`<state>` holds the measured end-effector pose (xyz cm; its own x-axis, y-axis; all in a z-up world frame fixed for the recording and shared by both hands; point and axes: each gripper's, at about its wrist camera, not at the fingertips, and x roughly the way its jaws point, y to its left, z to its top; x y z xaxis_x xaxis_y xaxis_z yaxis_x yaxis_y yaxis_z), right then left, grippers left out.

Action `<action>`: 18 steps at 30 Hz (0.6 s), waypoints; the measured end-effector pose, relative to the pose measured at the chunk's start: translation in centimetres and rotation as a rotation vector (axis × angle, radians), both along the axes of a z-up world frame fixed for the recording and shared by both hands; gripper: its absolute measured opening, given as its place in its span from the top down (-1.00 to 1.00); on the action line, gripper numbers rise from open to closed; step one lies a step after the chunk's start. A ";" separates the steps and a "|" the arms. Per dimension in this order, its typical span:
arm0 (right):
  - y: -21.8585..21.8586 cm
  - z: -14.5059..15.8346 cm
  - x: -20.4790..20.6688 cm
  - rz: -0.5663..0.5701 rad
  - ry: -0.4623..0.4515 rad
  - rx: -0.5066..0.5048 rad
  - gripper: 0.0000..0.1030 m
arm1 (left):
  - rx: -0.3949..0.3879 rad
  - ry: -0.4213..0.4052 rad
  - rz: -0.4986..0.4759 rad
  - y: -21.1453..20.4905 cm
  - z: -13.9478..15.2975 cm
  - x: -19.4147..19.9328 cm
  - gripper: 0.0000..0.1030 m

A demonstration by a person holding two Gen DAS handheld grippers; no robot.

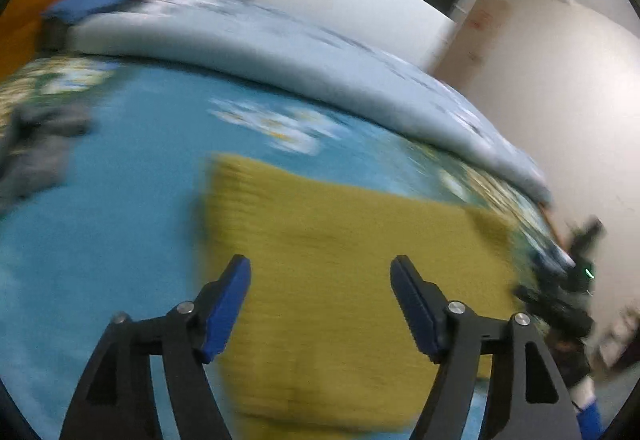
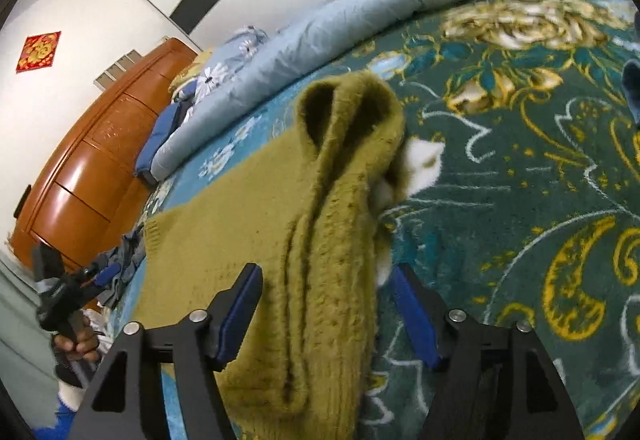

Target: Fold clothes

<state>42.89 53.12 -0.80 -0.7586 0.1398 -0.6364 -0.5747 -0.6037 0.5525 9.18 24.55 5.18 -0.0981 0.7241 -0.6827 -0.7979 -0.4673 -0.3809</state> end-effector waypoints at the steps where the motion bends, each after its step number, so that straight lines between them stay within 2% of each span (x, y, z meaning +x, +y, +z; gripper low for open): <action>1: -0.2 -0.1 -0.1 0.003 0.016 -0.018 -0.39 | -0.017 0.026 -0.041 1.7 -0.4 1.8 -0.43; 3: -0.4 -0.3 -0.2 0.009 0.037 -0.050 -0.39 | -0.064 0.064 -0.085 4.4 -1.5 4.1 -0.43; 5: -0.9 -0.3 -0.5 0.013 0.018 -0.021 -0.39 | -0.098 0.050 -0.112 6.8 -3.0 5.6 -0.42; 7: -1.3 -0.2 -0.7 0.019 0.008 -0.006 -0.35 | -0.131 0.042 -0.095 8.3 -4.3 6.6 -0.35; 9: -1.3 -0.2 -0.7 0.028 0.023 -0.023 -0.26 | -0.174 0.062 -0.038 9.0 -5.1 7.2 -0.03; 10: -1.3 -0.2 -0.7 0.030 0.023 -0.026 0.03 | -0.179 0.075 -0.022 9.2 -5.3 7.3 0.07; 11: -1.3 -0.2 -0.7 0.032 0.021 -0.028 0.29 | -0.180 0.089 -0.010 9.2 -5.3 7.4 0.29; 12: -1.3 -0.2 -0.8 0.034 0.019 -0.034 0.37 | -0.175 0.080 -0.002 9.1 -5.3 7.3 0.58; 13: -1.2 -0.3 -0.8 0.041 0.024 -0.043 0.48 | -0.170 0.067 0.004 9.0 -5.3 7.2 0.68; 18: -1.9 1.6 -1.4 0.059 0.028 -0.007 0.56 | -0.190 0.077 0.018 9.1 -6.4 7.9 0.72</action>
